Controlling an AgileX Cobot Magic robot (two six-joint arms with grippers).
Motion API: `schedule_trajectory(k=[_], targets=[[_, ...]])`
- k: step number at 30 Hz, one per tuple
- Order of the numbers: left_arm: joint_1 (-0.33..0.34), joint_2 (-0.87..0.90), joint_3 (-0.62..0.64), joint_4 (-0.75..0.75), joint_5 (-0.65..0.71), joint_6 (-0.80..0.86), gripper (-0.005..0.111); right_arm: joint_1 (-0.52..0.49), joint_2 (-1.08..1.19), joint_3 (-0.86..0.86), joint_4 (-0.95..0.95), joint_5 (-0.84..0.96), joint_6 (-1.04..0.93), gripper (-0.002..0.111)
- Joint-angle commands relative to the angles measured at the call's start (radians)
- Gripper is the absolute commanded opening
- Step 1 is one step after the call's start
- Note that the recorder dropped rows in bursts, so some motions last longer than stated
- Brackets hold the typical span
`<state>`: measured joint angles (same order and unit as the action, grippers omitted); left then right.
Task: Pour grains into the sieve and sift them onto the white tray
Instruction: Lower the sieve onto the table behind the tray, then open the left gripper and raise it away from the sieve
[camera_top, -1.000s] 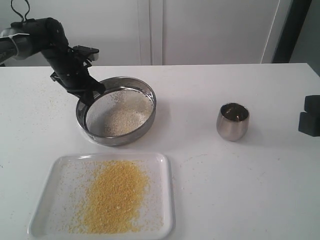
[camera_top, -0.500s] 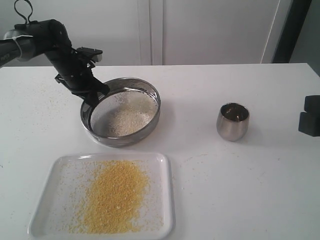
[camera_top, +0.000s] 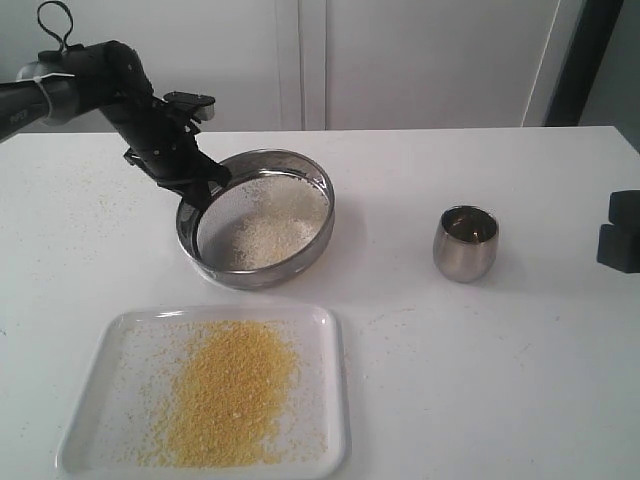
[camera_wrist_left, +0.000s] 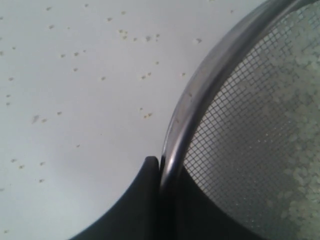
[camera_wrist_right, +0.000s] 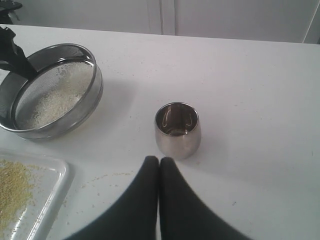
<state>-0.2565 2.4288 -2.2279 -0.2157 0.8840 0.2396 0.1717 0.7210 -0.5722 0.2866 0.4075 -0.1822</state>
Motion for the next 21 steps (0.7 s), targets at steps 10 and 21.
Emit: schedule_trajectory(k=[10, 21], targets=[[-0.016, -0.02, -0.007, 0.059, 0.058, -0.001, 0.0, -0.002, 0.0, 0.004, 0.0, -0.013, 0.003, 0.0], [-0.016, -0.021, -0.007, 0.123, 0.087, 0.025, 0.0, -0.002, 0.0, 0.004, 0.002, -0.013, 0.003, 0.0]])
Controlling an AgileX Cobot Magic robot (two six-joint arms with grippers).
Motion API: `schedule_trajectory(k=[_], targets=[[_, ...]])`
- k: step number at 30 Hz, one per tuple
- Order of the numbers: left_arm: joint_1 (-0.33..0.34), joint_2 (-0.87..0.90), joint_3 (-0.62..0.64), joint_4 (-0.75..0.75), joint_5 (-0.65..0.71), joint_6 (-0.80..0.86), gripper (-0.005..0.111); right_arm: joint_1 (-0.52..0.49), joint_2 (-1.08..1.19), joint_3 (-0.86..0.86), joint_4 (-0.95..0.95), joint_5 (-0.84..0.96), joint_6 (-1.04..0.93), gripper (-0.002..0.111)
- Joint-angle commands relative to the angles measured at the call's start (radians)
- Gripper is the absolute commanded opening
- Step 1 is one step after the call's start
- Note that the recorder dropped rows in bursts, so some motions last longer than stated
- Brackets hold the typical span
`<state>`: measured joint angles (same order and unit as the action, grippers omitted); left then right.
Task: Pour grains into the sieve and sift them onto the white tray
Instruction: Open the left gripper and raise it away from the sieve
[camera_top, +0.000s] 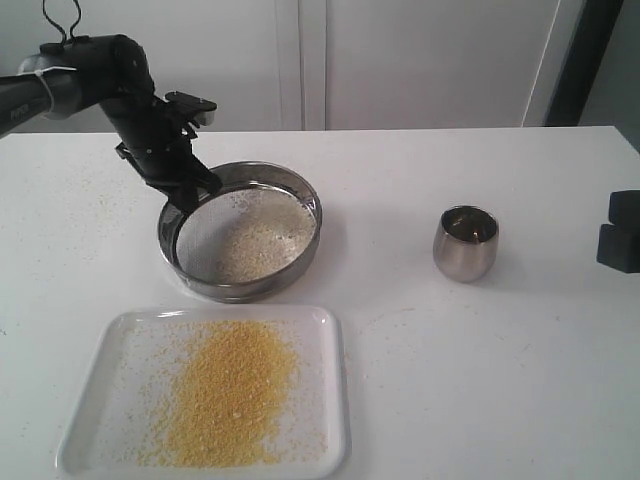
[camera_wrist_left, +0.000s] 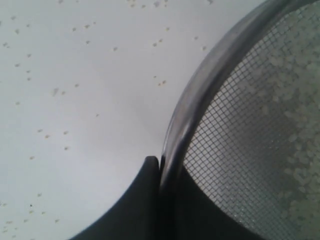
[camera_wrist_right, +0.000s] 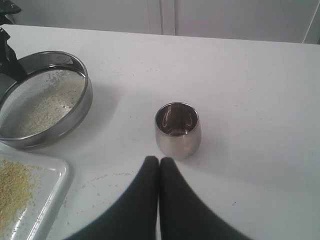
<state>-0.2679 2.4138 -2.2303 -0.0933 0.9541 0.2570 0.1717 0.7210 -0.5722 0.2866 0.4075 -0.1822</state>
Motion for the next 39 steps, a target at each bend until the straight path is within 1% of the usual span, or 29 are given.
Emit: schedule_trajectory(k=[1, 3, 4, 5, 6, 7, 9, 13, 21, 27, 35, 37, 39], targets=[[-0.005, -0.004, -0.005, 0.001, 0.005, 0.008, 0.0, -0.002, 0.0, 0.004, 0.002, -0.013, 0.003, 0.0], [-0.005, -0.001, -0.005, 0.001, -0.011, 0.0, 0.003, -0.002, 0.0, 0.004, 0.002, -0.013, 0.003, 0.0], [-0.005, -0.001, -0.005, 0.001, -0.027, -0.007, 0.011, -0.002, 0.0, 0.004, 0.002, -0.013, 0.003, 0.0], [-0.005, 0.0, -0.005, -0.006, -0.034, -0.007, 0.016, -0.002, 0.0, 0.004, 0.002, -0.013, 0.003, 0.0], [-0.005, 0.002, -0.005, -0.008, -0.039, -0.007, 0.024, -0.002, 0.0, 0.004, 0.002, -0.013, 0.003, 0.0], [-0.005, 0.005, -0.005, -0.01, -0.039, -0.011, 0.029, -0.002, 0.0, 0.004, 0.002, -0.013, 0.003, 0.0], [-0.005, 0.006, -0.005, -0.01, -0.041, -0.015, 0.042, -0.002, 0.0, 0.004, 0.002, -0.013, 0.003, 0.0], [-0.005, 0.006, -0.005, -0.01, -0.041, -0.018, 0.05, -0.002, 0.0, 0.004, 0.001, -0.013, 0.001, 0.0], [-0.001, 0.006, -0.005, 0.001, -0.037, -0.026, 0.05, -0.002, 0.0, 0.004, 0.001, -0.015, 0.001, 0.0], [0.003, -0.025, -0.005, 0.005, -0.027, -0.04, 0.05, -0.002, 0.0, 0.004, -0.007, -0.02, -0.012, 0.0], [0.011, -0.105, -0.005, 0.005, 0.059, -0.037, 0.049, -0.002, 0.002, 0.004, -0.021, -0.025, -0.025, 0.0], [0.018, -0.122, -0.003, 0.008, 0.081, -0.035, 0.043, -0.002, 0.002, 0.004, -0.021, -0.028, -0.025, 0.0], [0.026, -0.137, -0.002, 0.008, 0.115, -0.02, 0.028, -0.002, 0.002, 0.004, -0.021, -0.029, -0.025, 0.0]])
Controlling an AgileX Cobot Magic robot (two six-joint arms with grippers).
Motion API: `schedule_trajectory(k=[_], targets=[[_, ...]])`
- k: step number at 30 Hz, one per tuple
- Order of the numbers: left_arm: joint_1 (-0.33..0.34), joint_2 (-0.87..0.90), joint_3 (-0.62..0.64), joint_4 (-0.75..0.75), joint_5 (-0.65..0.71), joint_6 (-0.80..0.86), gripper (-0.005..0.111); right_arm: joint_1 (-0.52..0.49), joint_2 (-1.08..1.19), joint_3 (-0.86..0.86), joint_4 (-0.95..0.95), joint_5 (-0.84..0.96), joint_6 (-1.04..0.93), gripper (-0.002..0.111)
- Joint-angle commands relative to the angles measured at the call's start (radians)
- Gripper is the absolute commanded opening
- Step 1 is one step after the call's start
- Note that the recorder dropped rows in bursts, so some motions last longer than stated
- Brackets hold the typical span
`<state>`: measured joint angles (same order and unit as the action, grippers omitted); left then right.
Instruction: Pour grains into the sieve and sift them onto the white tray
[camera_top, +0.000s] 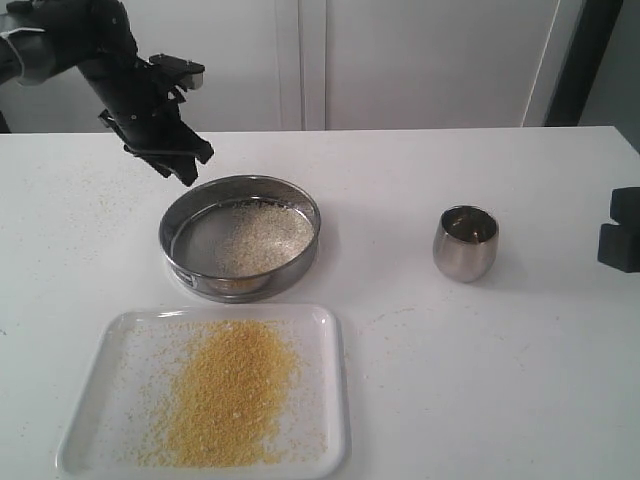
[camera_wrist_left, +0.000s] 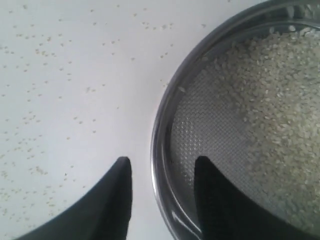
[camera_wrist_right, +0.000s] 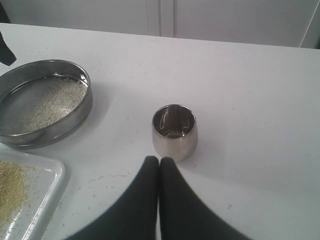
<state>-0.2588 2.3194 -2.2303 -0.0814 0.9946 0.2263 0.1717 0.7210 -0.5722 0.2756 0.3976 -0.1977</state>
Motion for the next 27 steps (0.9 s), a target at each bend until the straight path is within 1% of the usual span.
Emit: schedule_trajectory(k=[1, 3, 9, 13, 18, 27], targets=[[0.02, -0.048, 0.001, -0.001, 0.096, 0.019, 0.02, -0.002, 0.002, 0.004, -0.012, -0.022, -0.01, 0.0], [0.027, -0.068, 0.014, -0.007, 0.131, 0.037, 0.0, -0.002, 0.002, 0.004, -0.015, -0.024, -0.01, 0.0], [0.027, -0.172, 0.071, -0.01, 0.151, 0.038, 0.0, -0.002, 0.002, 0.004, -0.017, -0.03, -0.012, 0.0], [0.027, -0.255, 0.14, -0.01, 0.149, 0.036, 0.0, -0.002, 0.002, 0.004, -0.017, -0.033, -0.015, 0.0], [0.027, -0.361, 0.26, -0.01, 0.126, 0.032, 0.0, -0.002, 0.002, 0.004, -0.019, -0.033, -0.023, 0.0], [0.027, -0.535, 0.526, -0.01, -0.012, 0.013, 0.0, -0.002, 0.002, 0.004, -0.019, -0.034, -0.026, 0.0]])
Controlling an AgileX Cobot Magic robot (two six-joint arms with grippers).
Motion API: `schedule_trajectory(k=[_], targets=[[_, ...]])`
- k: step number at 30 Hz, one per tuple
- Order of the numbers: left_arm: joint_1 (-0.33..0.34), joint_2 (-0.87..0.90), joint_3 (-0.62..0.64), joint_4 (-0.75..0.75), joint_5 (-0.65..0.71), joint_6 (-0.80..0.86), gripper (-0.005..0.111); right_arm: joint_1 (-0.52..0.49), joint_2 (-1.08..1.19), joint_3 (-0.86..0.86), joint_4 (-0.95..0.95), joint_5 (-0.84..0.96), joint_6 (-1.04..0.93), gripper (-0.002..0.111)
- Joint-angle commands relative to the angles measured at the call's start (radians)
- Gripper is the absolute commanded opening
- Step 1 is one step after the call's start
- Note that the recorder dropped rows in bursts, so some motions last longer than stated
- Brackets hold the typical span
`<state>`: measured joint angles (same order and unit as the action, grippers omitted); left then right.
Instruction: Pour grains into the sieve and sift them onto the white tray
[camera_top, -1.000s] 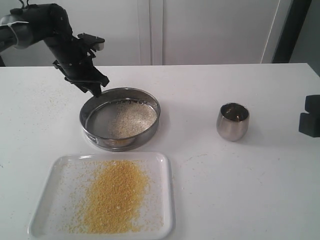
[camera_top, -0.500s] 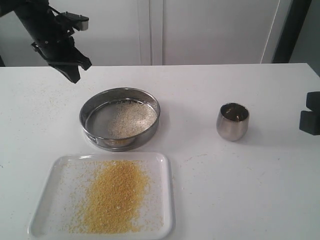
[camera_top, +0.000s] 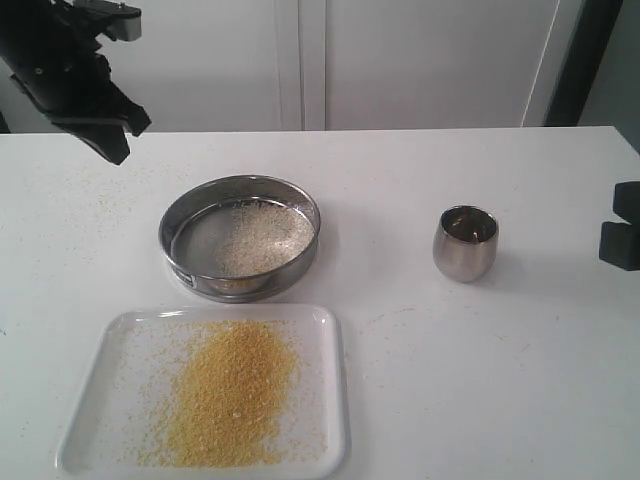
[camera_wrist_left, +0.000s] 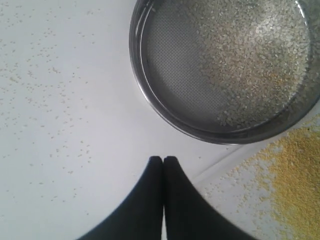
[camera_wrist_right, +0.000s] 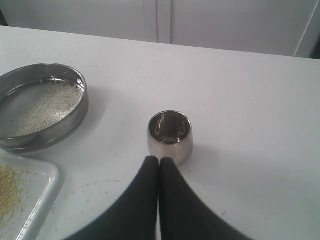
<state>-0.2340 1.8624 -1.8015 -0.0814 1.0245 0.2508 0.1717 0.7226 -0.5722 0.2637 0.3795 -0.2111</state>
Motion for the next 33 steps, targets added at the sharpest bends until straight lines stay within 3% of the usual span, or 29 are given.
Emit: schedule_trajectory(k=[1, 33], targets=[[0.002, -0.097, 0.123, -0.01, -0.055, -0.012, 0.0, -0.002, 0.0, 0.004, -0.007, -0.019, -0.012, 0.0], [0.002, -0.553, 0.593, -0.006, -0.22, -0.098, 0.0, -0.002, 0.0, 0.004, -0.007, -0.021, -0.012, 0.0]])
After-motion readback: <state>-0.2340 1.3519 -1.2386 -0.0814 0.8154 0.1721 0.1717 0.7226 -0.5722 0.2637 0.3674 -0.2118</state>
